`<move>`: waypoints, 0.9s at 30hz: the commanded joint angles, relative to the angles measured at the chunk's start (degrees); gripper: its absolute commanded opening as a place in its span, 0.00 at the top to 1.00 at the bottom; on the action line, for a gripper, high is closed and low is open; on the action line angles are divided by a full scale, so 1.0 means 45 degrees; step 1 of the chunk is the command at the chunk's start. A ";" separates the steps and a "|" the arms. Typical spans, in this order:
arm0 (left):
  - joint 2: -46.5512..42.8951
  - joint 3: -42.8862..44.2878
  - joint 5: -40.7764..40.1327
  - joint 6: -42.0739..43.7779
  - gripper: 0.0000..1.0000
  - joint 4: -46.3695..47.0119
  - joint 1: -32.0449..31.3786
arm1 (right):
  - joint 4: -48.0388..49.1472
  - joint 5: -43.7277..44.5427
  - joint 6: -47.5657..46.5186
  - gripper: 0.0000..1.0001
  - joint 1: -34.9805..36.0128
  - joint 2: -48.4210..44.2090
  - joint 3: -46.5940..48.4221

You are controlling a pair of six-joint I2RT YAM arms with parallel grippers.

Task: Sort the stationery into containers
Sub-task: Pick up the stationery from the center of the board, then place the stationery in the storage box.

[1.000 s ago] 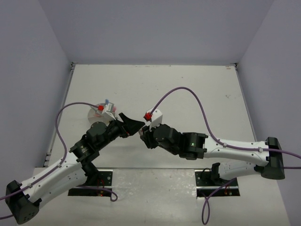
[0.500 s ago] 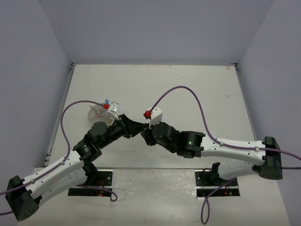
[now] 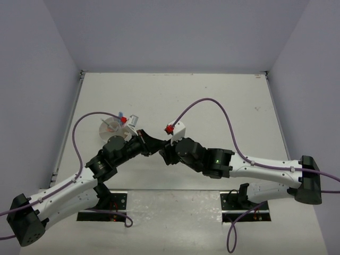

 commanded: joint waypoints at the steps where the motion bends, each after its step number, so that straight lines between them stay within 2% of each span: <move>1: -0.0220 0.1750 -0.0664 0.2086 1.00 -0.1797 -0.0144 | 0.1130 -0.0230 -0.0073 0.21 -0.0249 -0.0431 -0.0163; 2: -0.0114 0.2575 -0.1371 0.2816 1.00 -0.2815 -0.0087 | 0.1018 -0.0057 0.0068 0.07 -0.0270 -0.0429 -0.0181; 5: 0.0580 0.4658 -0.4128 0.4646 1.00 -0.6026 0.0474 | 0.0591 0.0538 0.0484 0.02 -0.0452 -0.0738 -0.0375; 10: 0.1539 0.6859 -0.4547 0.6441 1.00 -0.8146 0.4971 | 0.0532 0.0453 0.0569 0.01 -0.1296 -0.3173 -0.1782; 12: 0.1791 0.7769 -0.5918 0.6706 1.00 -0.8943 0.6889 | 0.0447 0.0300 0.0516 0.01 -0.1876 -0.3979 -0.2269; 14: 0.2082 0.8221 -0.6380 0.7057 1.00 -0.8736 0.8607 | 0.0336 0.0331 0.0468 0.01 -0.2308 -0.4962 -0.3008; 17: 0.3768 0.8976 -0.5075 0.7031 1.00 -0.8766 1.1454 | 0.0313 0.0401 0.0302 0.01 -0.2831 -0.5620 -0.3799; 19: 0.4247 0.9099 -0.4685 0.6809 1.00 -0.8615 1.2496 | 0.0283 0.0416 0.0288 0.01 -0.2951 -0.5866 -0.4104; 22: 0.4274 0.7604 -0.4542 0.6735 1.00 -0.6505 1.2780 | 0.0283 0.0313 0.0230 0.01 -0.3049 -0.6063 -0.4346; 25: 0.3858 0.6118 -0.4356 0.7843 1.00 -0.4209 1.2765 | 0.0302 0.0244 0.0219 0.01 -0.3049 -0.5943 -0.4374; 27: 0.3795 0.5479 -0.3212 0.8816 1.00 -0.2622 1.2780 | 0.0273 0.0230 0.0204 0.01 -0.3064 -0.5731 -0.4269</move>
